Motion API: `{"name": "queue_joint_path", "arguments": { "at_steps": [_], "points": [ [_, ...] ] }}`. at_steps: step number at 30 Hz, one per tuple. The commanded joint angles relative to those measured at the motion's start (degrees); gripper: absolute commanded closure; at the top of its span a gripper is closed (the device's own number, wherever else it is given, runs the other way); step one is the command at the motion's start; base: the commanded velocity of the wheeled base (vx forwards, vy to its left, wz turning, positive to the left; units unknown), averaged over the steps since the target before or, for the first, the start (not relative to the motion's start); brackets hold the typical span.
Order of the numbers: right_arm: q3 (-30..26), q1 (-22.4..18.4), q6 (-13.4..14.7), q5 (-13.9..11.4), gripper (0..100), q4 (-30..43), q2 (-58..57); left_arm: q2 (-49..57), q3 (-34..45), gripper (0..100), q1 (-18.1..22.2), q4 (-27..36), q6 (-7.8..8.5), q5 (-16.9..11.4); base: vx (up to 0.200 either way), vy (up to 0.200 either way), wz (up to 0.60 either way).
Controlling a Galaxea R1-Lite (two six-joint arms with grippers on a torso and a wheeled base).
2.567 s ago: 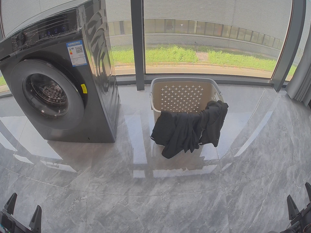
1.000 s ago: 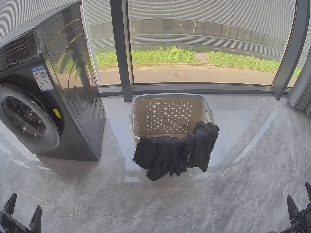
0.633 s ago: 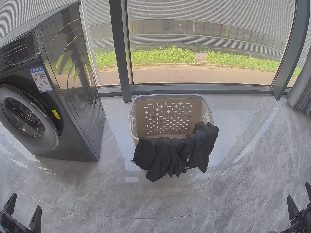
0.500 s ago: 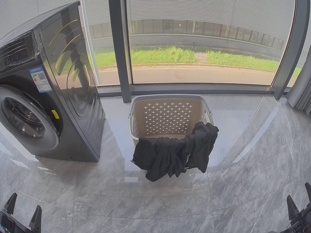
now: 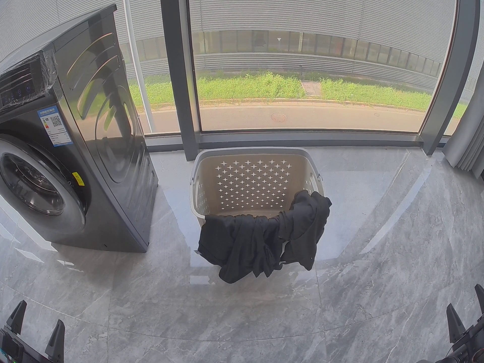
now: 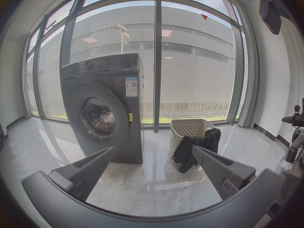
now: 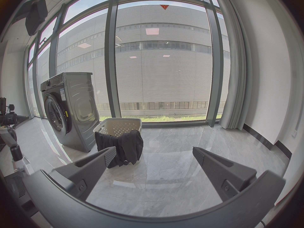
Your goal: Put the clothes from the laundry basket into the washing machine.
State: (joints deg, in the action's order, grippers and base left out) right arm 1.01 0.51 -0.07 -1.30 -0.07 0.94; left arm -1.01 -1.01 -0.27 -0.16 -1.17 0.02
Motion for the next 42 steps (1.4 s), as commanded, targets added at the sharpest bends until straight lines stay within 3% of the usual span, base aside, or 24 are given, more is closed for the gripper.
{"name": "queue_joint_path", "arguments": {
  "at_steps": [1,16,25,31,42],
  "points": [
    [-1.01,0.02,-0.01,-0.01,0,-0.01,-0.94,1.01,0.84,0,0.00,-0.02,-0.06,-0.02,0.200,0.000,0.00],
    [-1.01,0.02,-0.01,-0.01,0,-0.01,-0.94,1.01,0.84,0,0.00,-0.02,0.03,-0.02,0.200,0.000,0.00],
    [-1.01,0.02,-0.01,-0.01,0,-0.01,-0.94,1.01,0.84,0,0.00,0.07,-0.15,0.06,0.000,0.000,0.00],
    [-1.01,0.02,-0.01,-0.01,0,-0.01,-0.94,1.01,0.84,0,0.00,0.07,-0.32,0.06,0.000,-0.200,0.00],
    [-1.01,0.02,-0.01,-0.10,0,-0.01,-0.94,1.01,0.84,0,0.00,0.07,-0.41,0.24,0.000,0.000,0.00]
  ]
}}
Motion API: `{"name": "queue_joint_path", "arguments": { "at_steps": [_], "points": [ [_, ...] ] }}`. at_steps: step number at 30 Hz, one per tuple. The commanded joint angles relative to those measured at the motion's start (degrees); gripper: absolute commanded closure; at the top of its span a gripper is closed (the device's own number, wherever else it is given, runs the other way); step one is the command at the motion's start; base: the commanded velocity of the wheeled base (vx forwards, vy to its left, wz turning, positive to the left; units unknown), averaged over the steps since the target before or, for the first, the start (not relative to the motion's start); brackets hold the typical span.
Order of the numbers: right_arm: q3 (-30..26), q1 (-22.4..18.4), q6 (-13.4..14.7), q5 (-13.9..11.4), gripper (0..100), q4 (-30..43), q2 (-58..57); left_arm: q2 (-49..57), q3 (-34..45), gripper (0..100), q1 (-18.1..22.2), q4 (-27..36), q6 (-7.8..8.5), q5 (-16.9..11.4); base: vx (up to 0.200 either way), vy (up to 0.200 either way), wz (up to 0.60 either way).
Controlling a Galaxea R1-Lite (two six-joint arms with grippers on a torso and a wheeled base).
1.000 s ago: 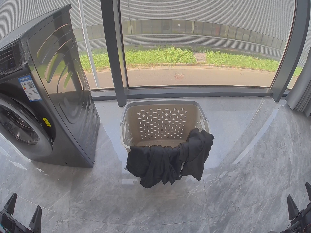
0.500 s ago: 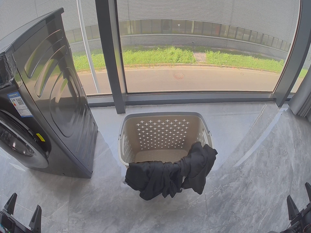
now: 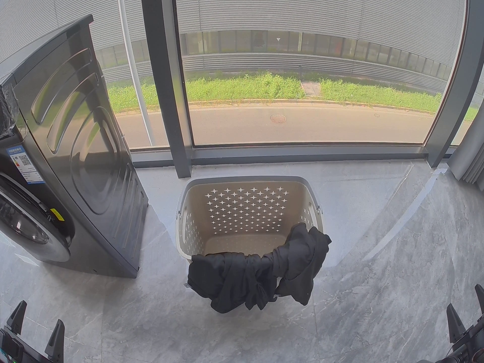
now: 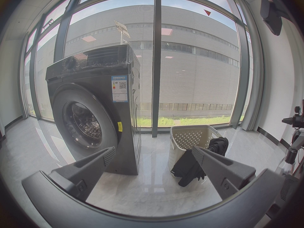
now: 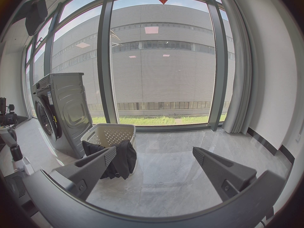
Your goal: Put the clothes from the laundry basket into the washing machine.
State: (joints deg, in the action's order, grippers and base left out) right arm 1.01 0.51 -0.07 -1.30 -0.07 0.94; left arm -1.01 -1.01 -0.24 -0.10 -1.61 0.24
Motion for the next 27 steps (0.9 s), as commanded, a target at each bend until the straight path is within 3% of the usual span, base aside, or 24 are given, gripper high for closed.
{"name": "queue_joint_path", "arguments": {
  "at_steps": [1,27],
  "points": [
    [-1.01,0.02,-0.01,-0.01,0,-0.01,-0.94,1.01,0.84,0,-0.02,0.01,0.03,0.02,0.000,0.000,0.00],
    [-1.01,0.02,-0.01,-0.01,0,-0.01,-0.94,1.01,0.84,0,-0.02,0.01,0.03,0.02,0.200,0.000,0.00]
  ]
}}
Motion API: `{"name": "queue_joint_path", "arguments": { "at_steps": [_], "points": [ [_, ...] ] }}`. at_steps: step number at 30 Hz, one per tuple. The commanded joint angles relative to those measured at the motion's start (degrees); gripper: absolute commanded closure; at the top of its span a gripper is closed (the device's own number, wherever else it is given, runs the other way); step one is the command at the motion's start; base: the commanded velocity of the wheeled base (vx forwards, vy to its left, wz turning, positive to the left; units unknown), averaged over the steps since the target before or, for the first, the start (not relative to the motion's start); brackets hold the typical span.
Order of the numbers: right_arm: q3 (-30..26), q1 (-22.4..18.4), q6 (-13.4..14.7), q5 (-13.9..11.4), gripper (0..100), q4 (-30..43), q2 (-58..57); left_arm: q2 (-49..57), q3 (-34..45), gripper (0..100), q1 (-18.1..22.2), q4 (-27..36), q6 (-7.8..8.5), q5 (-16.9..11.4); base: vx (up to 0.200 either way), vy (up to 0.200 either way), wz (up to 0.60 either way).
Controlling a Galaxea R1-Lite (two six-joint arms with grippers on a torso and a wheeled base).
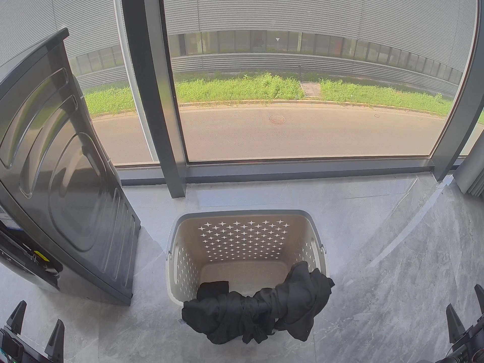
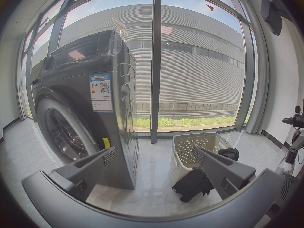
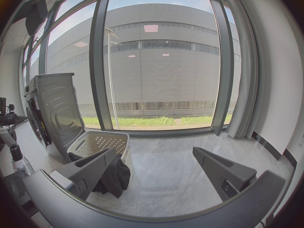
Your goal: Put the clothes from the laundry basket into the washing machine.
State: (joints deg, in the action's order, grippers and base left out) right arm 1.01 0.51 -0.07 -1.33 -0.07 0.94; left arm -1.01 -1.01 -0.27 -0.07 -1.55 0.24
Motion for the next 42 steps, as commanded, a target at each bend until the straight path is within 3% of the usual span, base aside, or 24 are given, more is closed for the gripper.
{"name": "queue_joint_path", "arguments": {
  "at_steps": [1,19,25,42],
  "points": [
    [-1.01,0.02,-0.01,0.01,0,-0.01,-0.94,1.01,0.84,0,0.00,-0.01,-0.03,0.02,0.200,0.000,0.00],
    [-1.01,0.02,-0.01,0.01,0,-0.01,-0.94,1.01,0.84,0,0.00,-0.01,-0.12,0.02,0.000,0.000,0.00],
    [-1.01,0.02,-0.01,0.01,0,-0.01,-0.94,1.01,0.84,0,0.00,-0.01,-0.12,0.02,0.200,0.000,0.00],
    [-1.01,0.02,-0.01,0.01,0,-0.01,-0.94,1.01,0.84,0,0.00,-0.01,-0.12,0.02,0.024,0.000,0.00]
  ]
}}
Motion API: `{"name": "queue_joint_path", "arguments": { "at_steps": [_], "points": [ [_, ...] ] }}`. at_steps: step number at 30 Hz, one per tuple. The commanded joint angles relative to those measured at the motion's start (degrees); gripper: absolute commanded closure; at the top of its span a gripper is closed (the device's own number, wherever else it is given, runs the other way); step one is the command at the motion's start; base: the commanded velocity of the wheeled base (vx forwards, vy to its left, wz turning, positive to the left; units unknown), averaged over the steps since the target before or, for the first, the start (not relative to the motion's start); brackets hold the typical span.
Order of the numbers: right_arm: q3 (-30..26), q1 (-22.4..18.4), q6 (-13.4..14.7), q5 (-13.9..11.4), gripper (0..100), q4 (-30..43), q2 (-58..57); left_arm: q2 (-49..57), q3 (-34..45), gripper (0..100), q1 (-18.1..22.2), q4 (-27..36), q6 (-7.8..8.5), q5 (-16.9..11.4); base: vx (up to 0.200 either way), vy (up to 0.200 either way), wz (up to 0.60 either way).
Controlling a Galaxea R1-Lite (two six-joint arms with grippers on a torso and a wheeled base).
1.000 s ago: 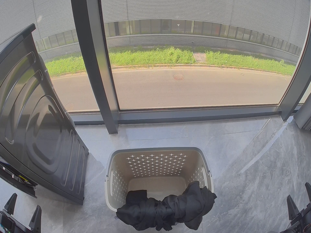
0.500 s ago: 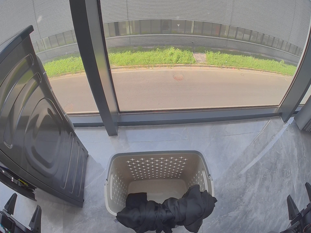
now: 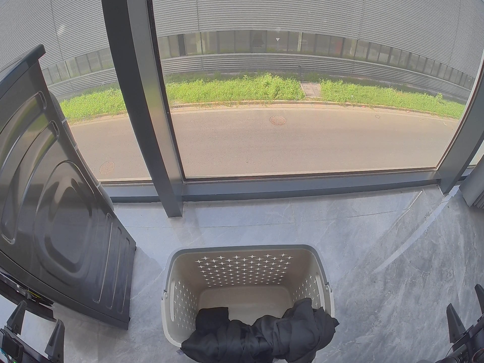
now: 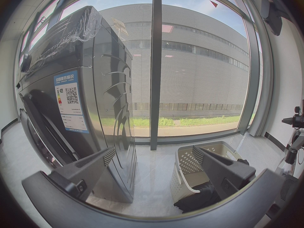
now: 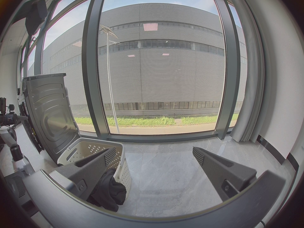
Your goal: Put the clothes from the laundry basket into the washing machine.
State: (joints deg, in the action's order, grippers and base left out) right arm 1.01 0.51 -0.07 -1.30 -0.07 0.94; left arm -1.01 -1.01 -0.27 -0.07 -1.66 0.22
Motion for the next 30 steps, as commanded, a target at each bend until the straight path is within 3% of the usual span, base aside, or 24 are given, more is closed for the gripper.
{"name": "queue_joint_path", "arguments": {
  "at_steps": [1,16,22,30],
  "points": [
    [-1.01,0.02,-0.01,-0.01,0,-0.01,-0.94,1.01,0.84,0,0.00,-0.01,-0.01,0.04,0.200,0.000,0.00],
    [-1.01,0.02,-0.01,-0.01,0,-0.01,-0.94,1.01,0.84,0,0.00,-0.01,-0.01,0.04,0.000,0.000,0.00],
    [-1.01,0.02,-0.01,-0.01,0,-0.01,-0.94,1.01,0.84,0,0.00,-0.01,-0.01,0.04,0.200,0.000,0.00],
    [-1.01,0.02,-0.01,-0.01,0,-0.01,-0.94,1.01,0.84,0,0.00,-0.01,-0.01,0.04,0.000,0.000,0.00]
  ]
}}
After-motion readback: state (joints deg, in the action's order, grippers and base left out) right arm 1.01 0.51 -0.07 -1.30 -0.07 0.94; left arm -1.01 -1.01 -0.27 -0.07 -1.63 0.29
